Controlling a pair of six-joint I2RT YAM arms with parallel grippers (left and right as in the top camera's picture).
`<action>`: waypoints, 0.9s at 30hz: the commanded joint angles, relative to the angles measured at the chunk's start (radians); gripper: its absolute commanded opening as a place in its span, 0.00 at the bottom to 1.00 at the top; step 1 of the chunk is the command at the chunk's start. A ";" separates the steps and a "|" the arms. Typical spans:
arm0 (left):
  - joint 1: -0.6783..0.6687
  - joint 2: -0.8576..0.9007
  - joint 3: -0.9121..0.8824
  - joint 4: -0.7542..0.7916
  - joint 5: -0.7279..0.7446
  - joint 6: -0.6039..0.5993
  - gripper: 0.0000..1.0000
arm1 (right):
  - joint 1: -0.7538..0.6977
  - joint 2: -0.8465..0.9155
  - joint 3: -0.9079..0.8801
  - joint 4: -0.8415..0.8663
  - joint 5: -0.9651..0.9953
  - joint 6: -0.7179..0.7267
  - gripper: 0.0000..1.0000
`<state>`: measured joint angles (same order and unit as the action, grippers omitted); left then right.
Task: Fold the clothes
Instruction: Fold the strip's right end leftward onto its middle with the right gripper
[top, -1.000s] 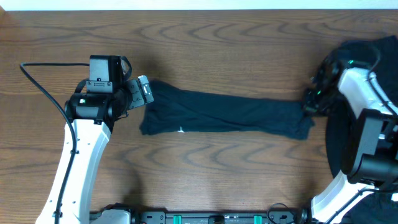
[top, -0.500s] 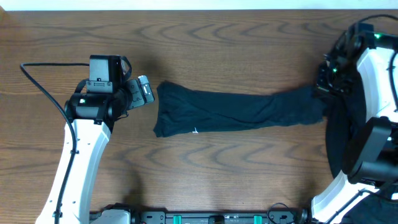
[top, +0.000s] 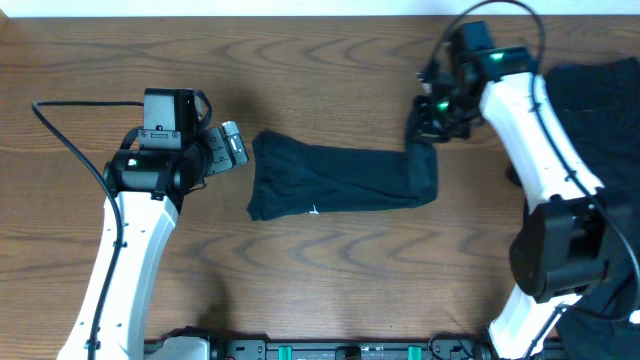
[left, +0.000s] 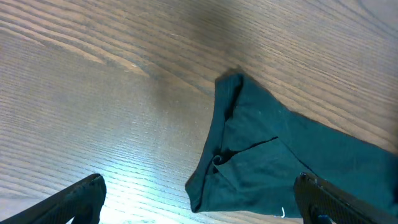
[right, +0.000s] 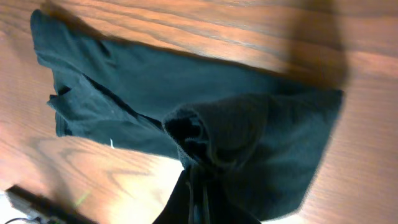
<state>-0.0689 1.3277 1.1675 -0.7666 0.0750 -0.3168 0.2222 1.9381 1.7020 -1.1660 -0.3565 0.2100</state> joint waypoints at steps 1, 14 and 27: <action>0.002 -0.002 0.005 -0.003 -0.008 0.005 0.98 | 0.063 -0.001 -0.051 0.045 0.042 0.048 0.01; 0.002 -0.002 0.005 -0.003 -0.008 0.005 0.98 | 0.208 0.000 -0.295 0.424 0.042 0.147 0.01; 0.002 -0.002 0.005 -0.003 -0.008 0.005 0.98 | 0.220 0.000 -0.358 0.572 0.026 0.266 0.01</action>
<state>-0.0689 1.3273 1.1675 -0.7666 0.0750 -0.3168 0.4286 1.9381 1.3460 -0.6014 -0.3187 0.4294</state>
